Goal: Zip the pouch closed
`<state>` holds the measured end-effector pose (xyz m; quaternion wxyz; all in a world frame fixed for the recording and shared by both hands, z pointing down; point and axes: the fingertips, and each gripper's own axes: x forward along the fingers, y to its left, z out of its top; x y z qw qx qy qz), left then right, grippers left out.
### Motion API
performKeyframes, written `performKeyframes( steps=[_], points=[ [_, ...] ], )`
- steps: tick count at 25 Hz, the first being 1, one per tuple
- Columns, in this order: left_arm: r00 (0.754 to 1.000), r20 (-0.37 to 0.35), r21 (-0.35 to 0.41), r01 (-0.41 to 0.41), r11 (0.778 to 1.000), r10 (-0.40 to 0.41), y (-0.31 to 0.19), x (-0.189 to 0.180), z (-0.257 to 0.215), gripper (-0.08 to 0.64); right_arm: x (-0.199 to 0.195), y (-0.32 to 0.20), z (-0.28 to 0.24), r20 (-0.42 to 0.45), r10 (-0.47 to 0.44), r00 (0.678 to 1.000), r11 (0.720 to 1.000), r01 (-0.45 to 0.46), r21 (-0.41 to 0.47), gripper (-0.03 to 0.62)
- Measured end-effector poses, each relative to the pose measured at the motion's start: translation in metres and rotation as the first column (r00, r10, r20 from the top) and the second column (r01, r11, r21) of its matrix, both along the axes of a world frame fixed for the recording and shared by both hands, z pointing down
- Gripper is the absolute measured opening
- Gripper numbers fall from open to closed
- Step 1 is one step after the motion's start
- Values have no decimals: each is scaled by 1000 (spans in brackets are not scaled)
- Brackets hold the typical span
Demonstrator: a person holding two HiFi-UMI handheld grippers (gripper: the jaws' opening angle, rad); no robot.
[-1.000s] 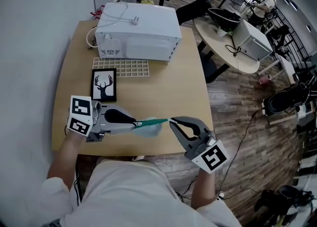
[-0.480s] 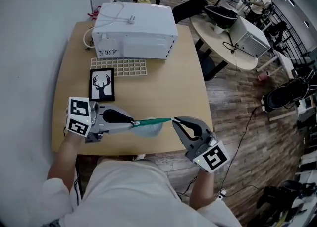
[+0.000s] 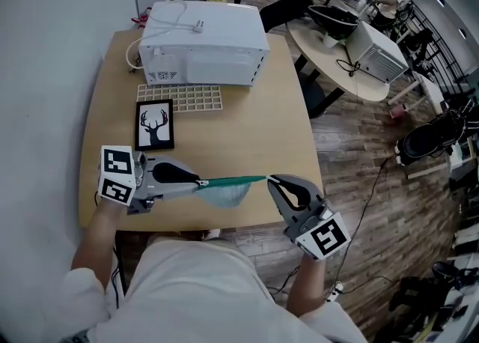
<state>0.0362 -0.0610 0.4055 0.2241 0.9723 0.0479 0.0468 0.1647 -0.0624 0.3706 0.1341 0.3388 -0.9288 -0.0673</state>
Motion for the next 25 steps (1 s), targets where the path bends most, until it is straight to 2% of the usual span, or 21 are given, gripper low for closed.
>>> performKeyframes(
  steps=[5,9,25],
  points=[
    [1000,11,-1,10,1000,-10,4,-4,4,38,6,4,6,21,36,999,999,-35,-29,15],
    [999,-3,-30,32,999,-32,6,-17,6,37,16,7,1,37,61,997,998,-60,-34,14],
    [997,-5,-35,78,996,-78,21,-47,16,33,-12,23,10,30,59,998,995,-57,-78,14]
  ],
)
